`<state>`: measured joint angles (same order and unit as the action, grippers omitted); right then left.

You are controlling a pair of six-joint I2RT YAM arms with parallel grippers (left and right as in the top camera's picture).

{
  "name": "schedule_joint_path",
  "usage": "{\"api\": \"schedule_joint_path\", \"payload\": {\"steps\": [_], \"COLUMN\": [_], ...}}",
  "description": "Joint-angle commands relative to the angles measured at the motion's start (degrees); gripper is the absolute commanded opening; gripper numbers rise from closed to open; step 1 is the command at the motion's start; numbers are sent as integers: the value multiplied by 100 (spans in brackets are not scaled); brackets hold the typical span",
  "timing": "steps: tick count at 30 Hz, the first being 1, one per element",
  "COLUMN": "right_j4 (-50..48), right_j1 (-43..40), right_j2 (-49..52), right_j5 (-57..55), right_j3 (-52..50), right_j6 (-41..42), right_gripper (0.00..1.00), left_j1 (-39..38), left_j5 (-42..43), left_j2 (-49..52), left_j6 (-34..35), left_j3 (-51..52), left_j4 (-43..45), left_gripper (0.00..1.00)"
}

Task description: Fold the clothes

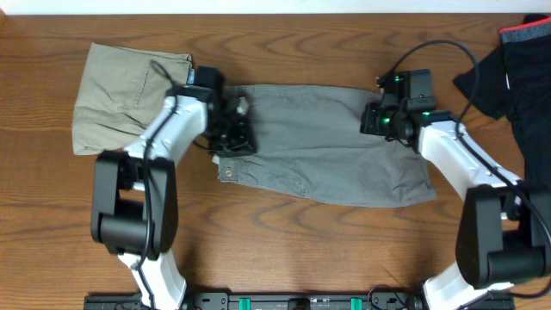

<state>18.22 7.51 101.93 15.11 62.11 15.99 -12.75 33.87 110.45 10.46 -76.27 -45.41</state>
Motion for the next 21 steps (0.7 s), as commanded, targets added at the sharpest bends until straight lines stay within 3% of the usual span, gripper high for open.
{"api": "schedule_joint_path", "payload": {"steps": [1,10,14,21], "right_j4": [-111,-780,-857,-1449], "right_j1": [44,39,17,-278], "right_j2": [459,1255,1425,1482], "right_j5": [-181,682,39,-728], "right_j3": [-9,-9,-9,-9], "right_j6": [50,68,275,501], "right_gripper": [1,1,1,1], "left_j1": [-525,-1386,-1530,-1523], "left_j5": [-55,-278,195,72], "left_j2": [-181,533,737,876], "left_j6": [-103,520,555,308], "left_j3": [-116,-66,-66,-57], "left_j4": [98,514,22,-1040], "left_gripper": [17,17,17,17]}}
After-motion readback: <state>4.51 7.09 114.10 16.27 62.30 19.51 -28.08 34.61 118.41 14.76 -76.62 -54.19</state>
